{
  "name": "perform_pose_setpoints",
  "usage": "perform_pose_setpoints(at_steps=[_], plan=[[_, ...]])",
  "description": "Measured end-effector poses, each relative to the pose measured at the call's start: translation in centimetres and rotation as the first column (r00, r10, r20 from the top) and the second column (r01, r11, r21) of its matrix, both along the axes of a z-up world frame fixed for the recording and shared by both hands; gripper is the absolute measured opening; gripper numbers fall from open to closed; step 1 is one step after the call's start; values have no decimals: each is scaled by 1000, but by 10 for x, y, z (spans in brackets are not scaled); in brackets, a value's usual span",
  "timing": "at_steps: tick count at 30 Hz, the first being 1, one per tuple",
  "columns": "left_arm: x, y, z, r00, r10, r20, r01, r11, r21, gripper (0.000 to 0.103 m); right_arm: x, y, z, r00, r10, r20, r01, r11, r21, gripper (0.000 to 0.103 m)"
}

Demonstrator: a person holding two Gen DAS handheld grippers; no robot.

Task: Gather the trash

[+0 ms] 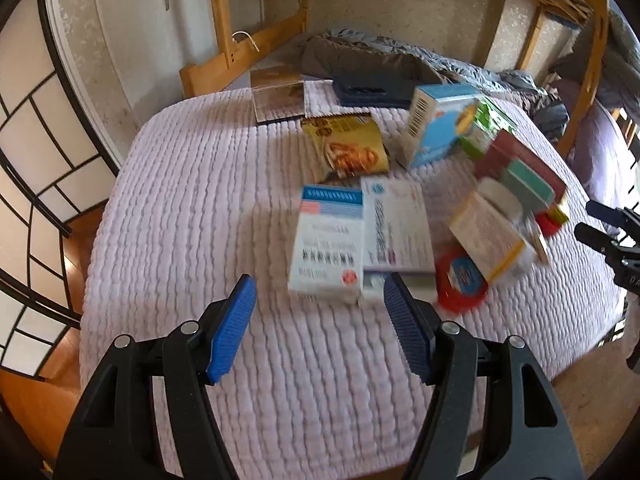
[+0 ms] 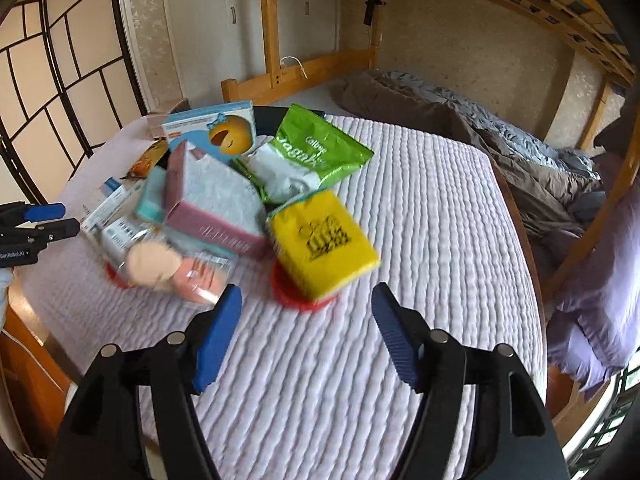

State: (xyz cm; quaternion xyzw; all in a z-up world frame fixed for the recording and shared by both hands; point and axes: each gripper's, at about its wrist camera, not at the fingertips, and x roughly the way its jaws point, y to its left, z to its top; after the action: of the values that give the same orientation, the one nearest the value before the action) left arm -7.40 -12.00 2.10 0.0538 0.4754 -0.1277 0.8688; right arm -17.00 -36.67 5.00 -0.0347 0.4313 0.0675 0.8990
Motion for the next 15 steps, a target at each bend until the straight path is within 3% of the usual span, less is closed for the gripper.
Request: perform_pose_setpoints(at_steps=[11,15], plan=[[28,0,-13,999,-5,-49,4,1000,-29,66,50,-11,-16,998,35,-47,-33,998,54,67],[33,4,-11,997,-15,-70,11,998,-58,51,60,-10,-21,997,50,-62,-46,997,69,66]])
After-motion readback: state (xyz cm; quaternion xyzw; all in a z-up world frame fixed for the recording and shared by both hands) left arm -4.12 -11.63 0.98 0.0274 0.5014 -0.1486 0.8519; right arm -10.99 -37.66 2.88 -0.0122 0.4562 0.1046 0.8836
